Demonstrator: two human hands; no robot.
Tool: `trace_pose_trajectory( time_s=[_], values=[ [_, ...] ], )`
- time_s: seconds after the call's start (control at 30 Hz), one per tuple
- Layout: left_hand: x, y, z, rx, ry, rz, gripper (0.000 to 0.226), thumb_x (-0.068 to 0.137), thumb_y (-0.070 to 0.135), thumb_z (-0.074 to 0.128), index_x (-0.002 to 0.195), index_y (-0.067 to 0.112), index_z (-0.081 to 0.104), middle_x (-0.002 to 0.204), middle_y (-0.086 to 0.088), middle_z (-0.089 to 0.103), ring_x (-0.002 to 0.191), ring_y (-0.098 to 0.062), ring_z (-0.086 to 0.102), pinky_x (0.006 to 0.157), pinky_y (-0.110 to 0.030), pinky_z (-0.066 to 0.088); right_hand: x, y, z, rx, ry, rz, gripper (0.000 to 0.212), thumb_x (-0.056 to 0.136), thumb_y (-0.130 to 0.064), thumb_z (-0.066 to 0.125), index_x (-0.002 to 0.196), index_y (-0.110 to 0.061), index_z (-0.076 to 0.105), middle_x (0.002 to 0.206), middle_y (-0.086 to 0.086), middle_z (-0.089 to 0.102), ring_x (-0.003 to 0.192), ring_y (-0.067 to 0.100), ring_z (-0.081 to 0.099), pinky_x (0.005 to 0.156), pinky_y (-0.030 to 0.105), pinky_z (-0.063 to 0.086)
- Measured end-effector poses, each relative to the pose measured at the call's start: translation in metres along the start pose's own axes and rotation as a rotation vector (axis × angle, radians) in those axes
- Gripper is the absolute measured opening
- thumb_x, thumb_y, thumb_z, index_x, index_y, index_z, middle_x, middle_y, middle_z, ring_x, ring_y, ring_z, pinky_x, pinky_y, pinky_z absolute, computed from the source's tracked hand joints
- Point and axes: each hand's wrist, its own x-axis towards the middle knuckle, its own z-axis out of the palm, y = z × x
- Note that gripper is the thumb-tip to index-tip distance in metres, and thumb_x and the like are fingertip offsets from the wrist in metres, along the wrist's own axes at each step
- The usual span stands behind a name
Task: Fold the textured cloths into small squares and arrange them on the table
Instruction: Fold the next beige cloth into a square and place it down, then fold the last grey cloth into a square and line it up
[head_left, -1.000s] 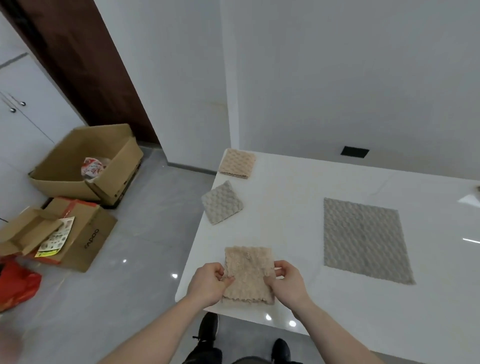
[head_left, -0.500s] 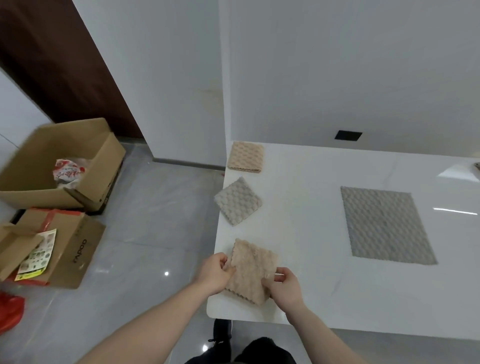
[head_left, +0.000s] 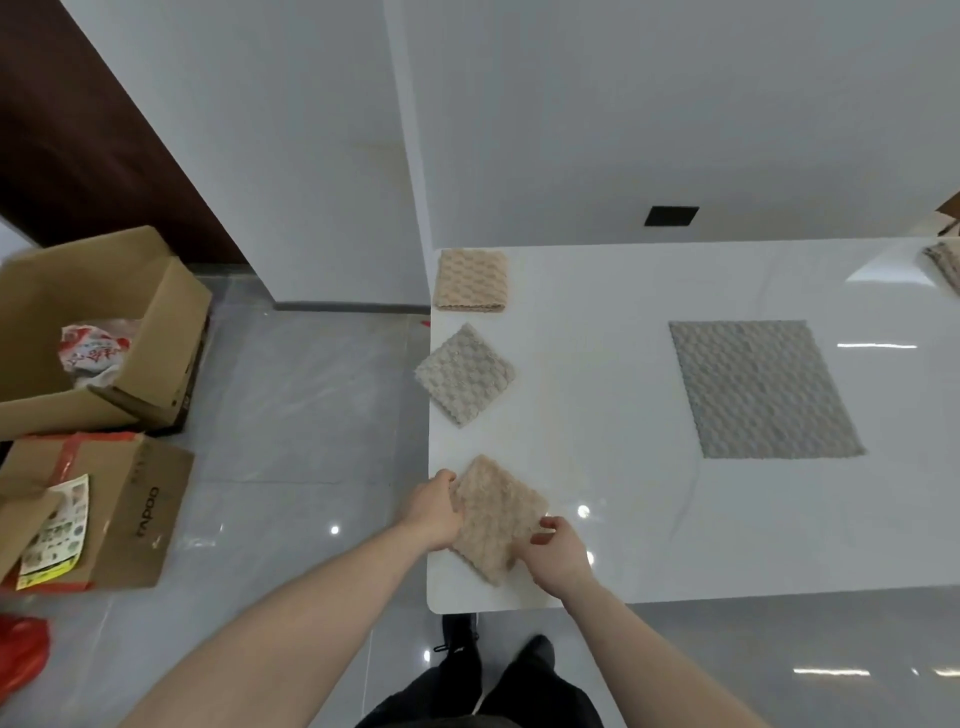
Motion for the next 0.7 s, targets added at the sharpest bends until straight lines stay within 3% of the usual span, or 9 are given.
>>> trace_pose_trajectory(
  time_s=[0.07, 0.13, 0.23, 0.33, 0.47, 0.6, 0.7],
  values=[
    [-0.007, -0.004, 0.004, 0.155, 0.074, 0.108, 0.054, 0.095, 0.025, 0.055, 0.147, 0.020, 0.040, 0.144, -0.004, 0.050, 0.127, -0.027, 0.050, 0.099, -0.035, 0.045, -0.007, 0.001, -0.002, -0.092, 0.065, -0.115, 0.067, 0.084, -0.028, 0.071, 0.144, -0.020, 0.041, 0.135, -0.002, 0.055, 0.095, 0.013, 0.062, 0.064, 0.020, 0.046],
    [-0.019, -0.004, 0.010, 0.167, 0.150, 0.273, 0.056, 0.092, 0.017, 0.052, 0.147, 0.021, 0.041, 0.146, -0.001, 0.044, 0.131, -0.023, 0.043, 0.109, -0.034, 0.038, -0.012, 0.005, -0.003, -0.256, 0.119, -0.270, 0.062, 0.088, -0.025, 0.066, 0.144, -0.024, 0.040, 0.142, -0.005, 0.046, 0.091, 0.012, 0.063, 0.066, 0.022, 0.046],
    [-0.035, -0.005, 0.023, 0.215, 0.087, 0.387, 0.058, 0.093, 0.015, 0.050, 0.150, 0.024, 0.042, 0.152, 0.004, 0.037, 0.139, -0.020, 0.034, 0.116, -0.033, 0.030, -0.010, 0.009, -0.001, -0.490, 0.011, -0.382, 0.061, 0.090, -0.018, 0.058, 0.148, -0.025, 0.043, 0.152, -0.007, 0.036, 0.107, 0.016, 0.065, 0.085, 0.029, 0.054],
    [-0.042, -0.005, 0.033, 0.325, -0.030, 0.347, 0.061, 0.093, 0.017, 0.050, 0.152, 0.026, 0.038, 0.158, 0.005, 0.031, 0.145, -0.022, 0.027, 0.121, -0.034, 0.024, -0.008, 0.005, -0.003, -0.629, -0.141, -0.345, 0.067, 0.090, -0.016, 0.055, 0.155, -0.022, 0.039, 0.164, -0.009, 0.022, 0.129, 0.019, 0.057, 0.102, 0.027, 0.047],
    [-0.045, 0.014, 0.027, 0.269, 0.041, 0.334, 0.060, 0.091, 0.020, 0.051, 0.150, 0.025, 0.041, 0.155, 0.004, 0.037, 0.142, -0.022, 0.032, 0.119, -0.035, 0.027, -0.016, -0.006, -0.022, -0.506, -0.119, -0.375, 0.062, 0.092, -0.024, 0.058, 0.152, -0.023, 0.043, 0.162, -0.009, 0.026, 0.133, 0.014, 0.053, 0.109, 0.026, 0.043],
    [-0.047, 0.042, 0.017, 0.161, 0.152, 0.383, 0.053, 0.090, 0.021, 0.052, 0.143, 0.028, 0.049, 0.153, 0.008, 0.038, 0.140, -0.020, 0.034, 0.115, -0.033, 0.031, -0.019, -0.004, -0.069, -0.397, 0.019, -0.415, 0.058, 0.092, -0.025, 0.063, 0.148, -0.027, 0.048, 0.158, -0.012, 0.031, 0.112, 0.011, 0.059, 0.098, 0.023, 0.048],
    [-0.048, 0.072, 0.018, 0.105, 0.181, 0.424, 0.048, 0.091, 0.023, 0.054, 0.138, 0.029, 0.054, 0.151, 0.010, 0.038, 0.142, -0.017, 0.032, 0.119, -0.030, 0.026, -0.017, 0.005, -0.119, -0.325, 0.124, -0.441, 0.053, 0.093, -0.023, 0.063, 0.144, -0.027, 0.051, 0.154, -0.011, 0.036, 0.112, 0.012, 0.058, 0.098, 0.026, 0.050]
  ],
)
